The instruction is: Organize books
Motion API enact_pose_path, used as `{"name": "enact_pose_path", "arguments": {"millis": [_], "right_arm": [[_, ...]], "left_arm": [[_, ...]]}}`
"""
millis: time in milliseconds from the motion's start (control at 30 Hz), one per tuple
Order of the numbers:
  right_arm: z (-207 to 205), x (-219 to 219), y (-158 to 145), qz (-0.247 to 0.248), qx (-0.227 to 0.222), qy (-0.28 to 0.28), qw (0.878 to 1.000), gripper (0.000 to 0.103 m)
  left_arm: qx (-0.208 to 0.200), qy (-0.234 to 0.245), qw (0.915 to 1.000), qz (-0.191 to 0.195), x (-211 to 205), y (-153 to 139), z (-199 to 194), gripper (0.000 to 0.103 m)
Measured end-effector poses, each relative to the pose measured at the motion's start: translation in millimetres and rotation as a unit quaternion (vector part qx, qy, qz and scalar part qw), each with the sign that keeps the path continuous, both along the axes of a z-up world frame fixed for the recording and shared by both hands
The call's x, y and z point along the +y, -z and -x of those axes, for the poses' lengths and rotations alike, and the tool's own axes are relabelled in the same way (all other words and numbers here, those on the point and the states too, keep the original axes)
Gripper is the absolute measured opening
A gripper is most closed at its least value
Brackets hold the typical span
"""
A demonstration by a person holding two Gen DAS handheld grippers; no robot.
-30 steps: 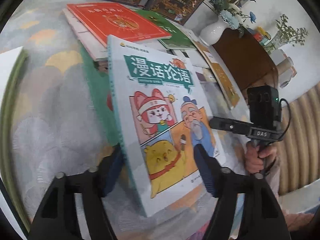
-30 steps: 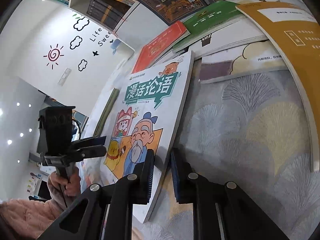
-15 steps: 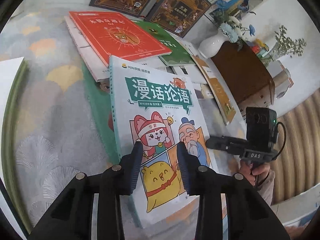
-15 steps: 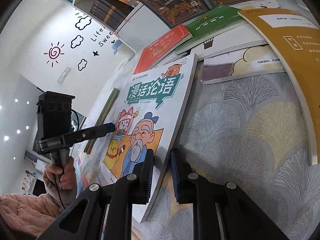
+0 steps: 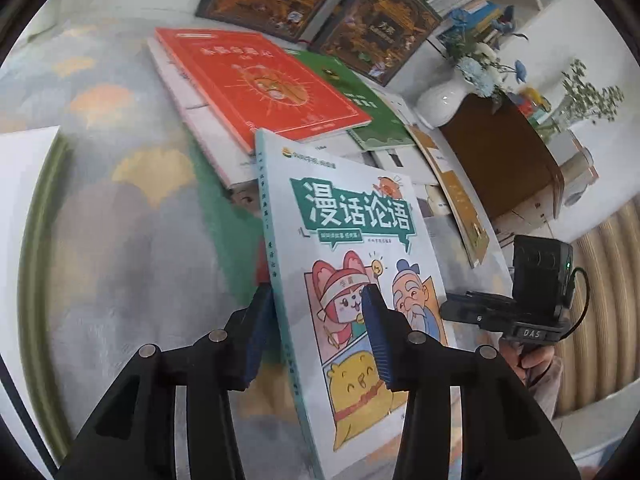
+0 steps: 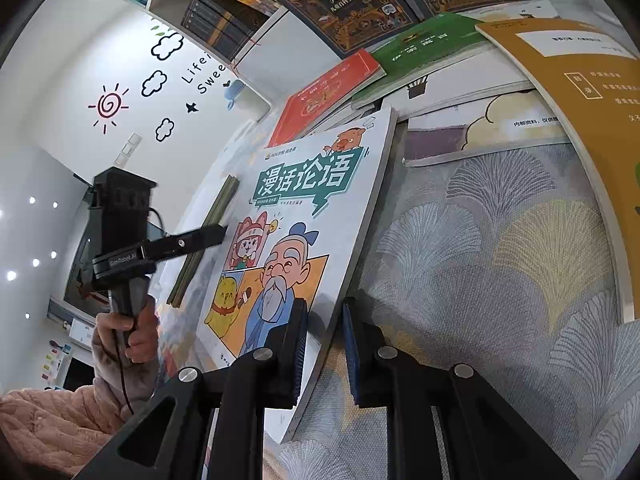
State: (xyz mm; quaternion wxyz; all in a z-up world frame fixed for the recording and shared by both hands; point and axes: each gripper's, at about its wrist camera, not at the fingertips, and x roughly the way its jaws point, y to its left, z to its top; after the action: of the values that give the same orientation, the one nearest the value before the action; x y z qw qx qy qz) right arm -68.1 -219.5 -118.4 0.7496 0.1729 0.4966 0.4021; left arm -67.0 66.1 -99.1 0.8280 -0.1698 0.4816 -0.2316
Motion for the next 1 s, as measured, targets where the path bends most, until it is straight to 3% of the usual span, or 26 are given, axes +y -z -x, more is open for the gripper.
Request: {"name": "enact_pose_path", "arguments": {"millis": [100,200,300,500,667,1000], "right_arm": [[-2.1,-1.6,1.2,-0.003,0.004,0.0,1.0,0.016],[-2.9,-1.7,1.5,-0.003,0.003,0.006,1.0,0.015],[-3.4,-0.6,0.9,0.001,0.002,0.014,1.0,0.015],[-4.6,1.4,-1.5,0.013,-0.002,0.021,1.0,0.015],[-0.8,3.6,-3.0,0.017,-0.009,0.026,0.999,0.015],[3.5,7.0,-5.6,0.029,-0.02,0.031,0.999,0.016]], "left_arm": [[-0.01,0.0,0.9998,-0.016,-4.4,-0.3,3.5,0.04],[-0.032,-0.011,0.9987,-0.039,-5.9,2.0,9.7,0.031],[-0.045,-0.019,0.9981,-0.037,-4.9,3.6,13.2,0.031],[-0.082,-0.021,0.993,-0.083,-15.8,2.4,17.5,0.033],[-0.082,-0.02,0.9941,-0.068,-11.0,3.4,15.8,0.033],[-0.09,-0.021,0.992,-0.086,-15.6,2.1,18.1,0.034]]}}
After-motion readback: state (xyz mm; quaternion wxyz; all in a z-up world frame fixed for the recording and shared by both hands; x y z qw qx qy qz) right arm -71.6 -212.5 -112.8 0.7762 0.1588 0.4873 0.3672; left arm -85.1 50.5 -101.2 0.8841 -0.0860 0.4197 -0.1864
